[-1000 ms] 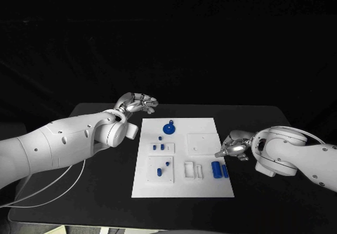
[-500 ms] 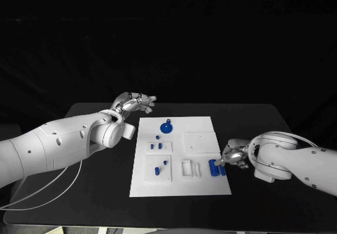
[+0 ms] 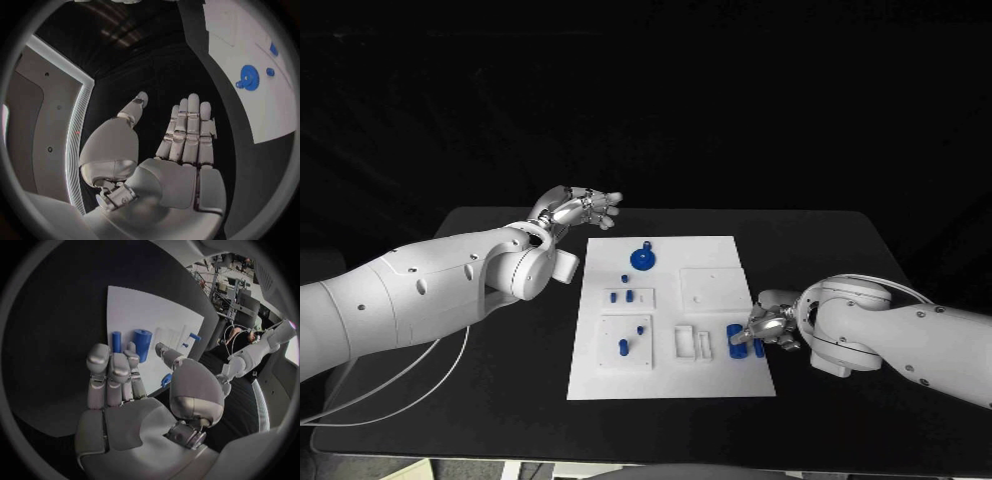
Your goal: Assemble the parts on the task board
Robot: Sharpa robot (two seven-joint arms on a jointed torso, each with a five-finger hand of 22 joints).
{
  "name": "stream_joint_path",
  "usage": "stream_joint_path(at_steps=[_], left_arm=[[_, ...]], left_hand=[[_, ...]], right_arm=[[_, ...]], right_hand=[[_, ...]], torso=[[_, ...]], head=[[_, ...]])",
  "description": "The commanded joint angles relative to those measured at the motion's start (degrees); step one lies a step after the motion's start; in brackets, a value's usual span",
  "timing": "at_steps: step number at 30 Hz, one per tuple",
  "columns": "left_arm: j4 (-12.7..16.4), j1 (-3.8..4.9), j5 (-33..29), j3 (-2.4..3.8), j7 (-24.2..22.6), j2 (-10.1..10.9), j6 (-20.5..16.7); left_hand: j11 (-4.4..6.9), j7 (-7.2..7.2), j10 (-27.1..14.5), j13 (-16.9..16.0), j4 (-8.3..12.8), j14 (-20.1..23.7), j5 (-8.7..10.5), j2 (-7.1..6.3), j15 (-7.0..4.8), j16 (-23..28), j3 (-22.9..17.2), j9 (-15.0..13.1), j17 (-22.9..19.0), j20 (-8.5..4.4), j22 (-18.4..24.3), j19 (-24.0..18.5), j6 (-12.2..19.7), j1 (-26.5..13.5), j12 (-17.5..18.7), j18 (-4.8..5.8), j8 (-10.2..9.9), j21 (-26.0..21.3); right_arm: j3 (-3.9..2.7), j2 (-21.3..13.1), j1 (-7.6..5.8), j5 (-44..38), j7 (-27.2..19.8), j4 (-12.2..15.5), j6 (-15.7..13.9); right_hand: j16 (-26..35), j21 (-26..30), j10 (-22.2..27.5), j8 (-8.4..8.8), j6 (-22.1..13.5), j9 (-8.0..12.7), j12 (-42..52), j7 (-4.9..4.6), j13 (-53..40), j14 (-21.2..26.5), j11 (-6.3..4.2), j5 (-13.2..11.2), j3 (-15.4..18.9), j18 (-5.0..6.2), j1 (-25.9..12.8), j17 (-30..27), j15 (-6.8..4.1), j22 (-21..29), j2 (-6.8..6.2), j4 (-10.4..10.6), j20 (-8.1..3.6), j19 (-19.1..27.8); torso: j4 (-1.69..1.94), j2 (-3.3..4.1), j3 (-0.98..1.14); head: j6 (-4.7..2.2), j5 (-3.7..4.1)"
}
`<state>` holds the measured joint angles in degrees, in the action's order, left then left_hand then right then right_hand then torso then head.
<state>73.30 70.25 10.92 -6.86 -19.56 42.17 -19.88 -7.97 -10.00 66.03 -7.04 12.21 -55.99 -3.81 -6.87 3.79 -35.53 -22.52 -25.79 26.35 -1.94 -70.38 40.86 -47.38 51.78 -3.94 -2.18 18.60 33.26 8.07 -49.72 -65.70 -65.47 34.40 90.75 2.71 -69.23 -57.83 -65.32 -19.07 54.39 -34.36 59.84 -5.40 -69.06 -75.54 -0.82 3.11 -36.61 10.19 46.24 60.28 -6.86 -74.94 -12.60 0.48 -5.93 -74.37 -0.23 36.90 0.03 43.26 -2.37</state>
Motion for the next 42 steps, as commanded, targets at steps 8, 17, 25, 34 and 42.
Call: stream_joint_path(at_steps=[8,17,25,34,42], left_arm=[[0.2,0.04,-0.4,0.01,-0.9,0.0,1.0],[0.2,0.04,-0.4,-0.01,-0.8,-0.1,1.1],[0.1,0.05,-0.4,-0.01,-0.6,-0.2,1.2],[0.2,0.06,-0.4,-0.01,-0.4,-0.2,1.2],[0.2,0.06,-0.4,-0.01,-0.4,-0.2,1.1]], left_hand=[[0.05,-0.01,-0.2,0.1,0.0,-0.2,0.17,0.07,0.11,0.2,0.3,0.1,0.1,0.11,0.1,0.3,0.5,-0.5,-0.2,-0.53,0.2,-0.3],[0.04,-0.01,-0.2,0.1,0.0,-0.2,0.17,0.10,0.11,0.3,0.3,0.1,0.1,0.11,0.0,0.3,0.5,-0.6,-0.2,-0.54,0.1,-0.4],[0.04,-0.02,-0.2,0.1,0.0,-0.2,0.16,0.12,0.11,0.3,0.3,0.1,0.2,0.11,0.0,0.3,0.6,-0.6,-0.2,-0.55,0.1,-0.4],[0.03,-0.03,-0.3,0.1,0.1,-0.2,0.12,0.14,0.11,0.4,0.3,0.2,0.2,0.11,0.0,0.4,0.6,-0.5,-0.2,-0.59,0.1,-0.4],[0.03,-0.02,-0.3,0.1,0.2,-0.3,0.04,0.29,0.10,0.5,0.2,0.2,0.3,0.11,0.0,0.4,0.6,-0.3,-0.2,-0.62,0.1,-0.5]], right_arm=[[0.38,3.4,1.41,-2.5,-0.3,-2.0,-2.8],[0.54,6.5,1.70,-2.2,-0.5,-3.8,-2.9],[0.64,7.3,1.95,-2.1,-0.8,-4.0,-3.6],[1.19,8.2,2.00,-1.3,-0.9,-4.9,-3.0],[1.30,7.5,2.03,-1.4,-1.4,-4.7,-4.9]], right_hand=[[-0.3,-0.4,0.3,0.40,0.1,-0.1,0.3,-0.22,-0.1,0.3,0.01,-0.3,0.2,4.81,-0.8,0.1,-0.15,-1.3,0.07,-0.1,0.02,0.5],[-0.4,-0.6,0.3,0.49,0.2,-0.1,0.3,-0.22,-0.2,0.3,0.01,-0.3,0.1,4.81,-1.3,0.1,-0.14,-1.3,0.22,0.0,0.02,0.6],[-0.4,-0.7,0.3,0.58,0.2,-0.2,0.3,-0.23,-0.3,0.3,0.02,-0.3,0.2,4.81,-1.7,0.2,-0.13,-1.3,0.16,0.1,0.02,0.7],[-0.4,-1.2,0.3,0.75,0.3,-0.3,0.2,-0.20,-0.5,0.3,-0.01,-0.3,-0.3,4.81,-1.0,0.2,-0.14,-1.2,1.32,-1.4,-0.05,1.0],[-0.4,-2.0,-0.5,0.86,1.6,-0.3,0.1,0.02,-0.5,0.3,-0.23,-0.3,-4.4,4.81,1.1,0.3,-0.27,-1.2,6.22,-6.2,0.47,1.6]], torso=[[-0.10,0.02,0.09],[-0.13,0.02,0.08],[-0.13,0.01,0.02],[-0.15,0.00,0.03],[-0.19,-0.02,0.02]], head=[[0.28,-0.59],[0.27,-0.69],[0.35,-0.81],[0.41,-0.84],[0.56,-0.95]])
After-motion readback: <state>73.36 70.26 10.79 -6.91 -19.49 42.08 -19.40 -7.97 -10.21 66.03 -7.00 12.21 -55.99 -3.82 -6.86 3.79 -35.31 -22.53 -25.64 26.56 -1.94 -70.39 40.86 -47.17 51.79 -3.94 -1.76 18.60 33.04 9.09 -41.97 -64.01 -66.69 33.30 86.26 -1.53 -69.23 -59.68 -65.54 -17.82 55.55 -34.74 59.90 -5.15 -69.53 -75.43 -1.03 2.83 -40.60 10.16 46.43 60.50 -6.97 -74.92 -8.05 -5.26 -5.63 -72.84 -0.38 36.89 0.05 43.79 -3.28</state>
